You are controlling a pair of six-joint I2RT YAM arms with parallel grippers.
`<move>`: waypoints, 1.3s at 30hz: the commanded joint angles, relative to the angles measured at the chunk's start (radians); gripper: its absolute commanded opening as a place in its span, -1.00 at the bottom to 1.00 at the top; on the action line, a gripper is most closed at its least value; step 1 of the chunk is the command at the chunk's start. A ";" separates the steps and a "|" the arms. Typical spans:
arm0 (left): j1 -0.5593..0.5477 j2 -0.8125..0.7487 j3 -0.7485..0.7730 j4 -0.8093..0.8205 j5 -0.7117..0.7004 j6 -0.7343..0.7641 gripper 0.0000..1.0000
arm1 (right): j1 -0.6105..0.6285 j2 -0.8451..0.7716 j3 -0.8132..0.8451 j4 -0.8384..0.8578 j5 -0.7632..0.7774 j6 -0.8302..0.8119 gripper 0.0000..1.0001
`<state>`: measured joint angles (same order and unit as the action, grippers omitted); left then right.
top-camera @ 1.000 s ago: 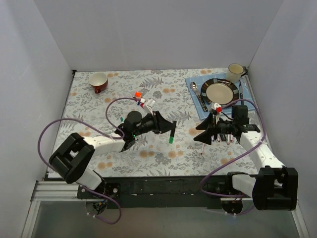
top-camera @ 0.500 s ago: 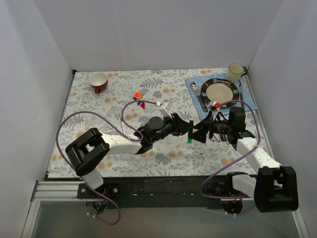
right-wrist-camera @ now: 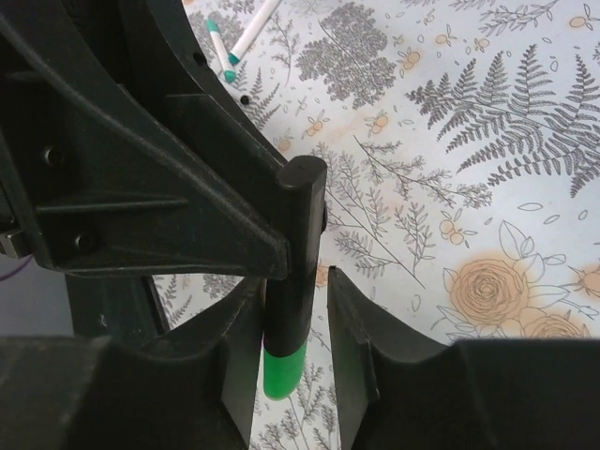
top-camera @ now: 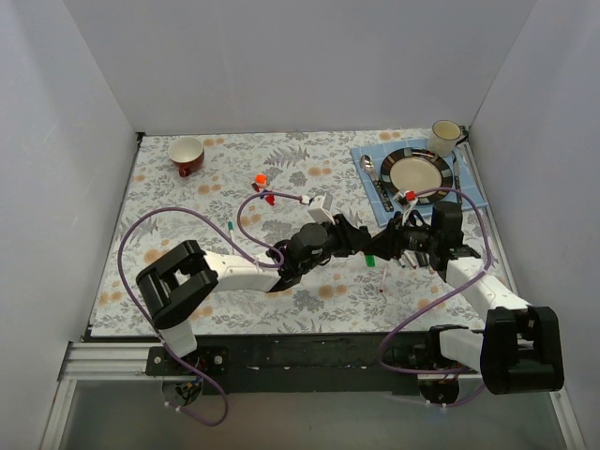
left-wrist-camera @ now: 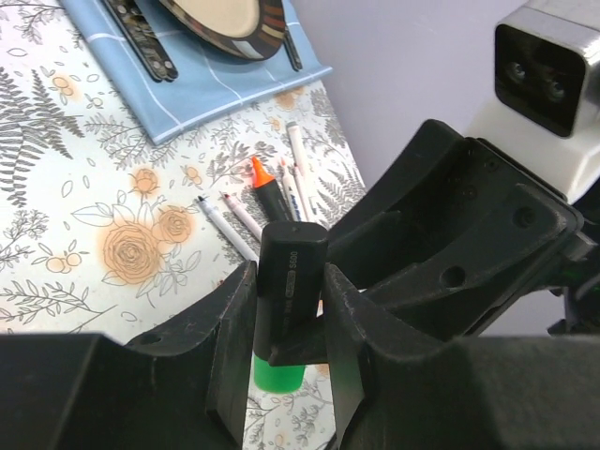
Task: Open the pen caps
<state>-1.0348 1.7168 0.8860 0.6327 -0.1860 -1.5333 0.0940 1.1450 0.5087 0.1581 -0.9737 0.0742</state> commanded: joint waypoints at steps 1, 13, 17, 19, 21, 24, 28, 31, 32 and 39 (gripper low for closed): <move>-0.027 0.001 0.045 -0.016 -0.053 -0.004 -1.00 | 0.003 0.024 0.043 -0.002 0.010 -0.004 -0.28; -0.031 0.003 0.051 0.018 -0.004 -0.011 -0.30 | 0.001 0.035 0.065 -0.029 -0.026 -0.023 -0.97; -0.028 -0.071 0.005 0.021 -0.026 0.045 0.46 | -0.022 0.028 0.071 -0.046 -0.049 -0.025 -0.97; -0.012 -0.124 -0.015 0.009 -0.014 0.061 0.61 | -0.037 0.024 0.071 -0.046 -0.065 -0.017 -0.97; 0.001 -0.173 -0.059 0.013 0.050 0.081 0.71 | -0.049 0.025 0.071 -0.039 -0.097 -0.010 -0.97; 0.041 -0.213 -0.151 0.108 0.176 0.105 0.80 | -0.085 0.028 0.053 0.030 -0.175 0.058 -0.97; 0.068 -0.208 -0.272 0.319 0.443 0.081 0.90 | -0.155 0.048 0.024 0.121 -0.319 0.130 -0.97; 0.071 -0.152 -0.315 0.450 0.560 0.064 0.90 | -0.180 0.067 -0.002 0.264 -0.426 0.223 -0.97; 0.071 -0.129 -0.321 0.485 0.583 0.061 0.90 | -0.180 0.071 -0.018 0.306 -0.447 0.249 -0.97; 0.071 0.068 -0.283 0.719 0.666 0.033 0.85 | -0.181 0.099 -0.027 0.382 -0.557 0.288 -0.97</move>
<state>-0.9642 1.7088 0.5678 1.1656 0.3813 -1.4864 -0.0837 1.2381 0.4801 0.4320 -1.4017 0.3206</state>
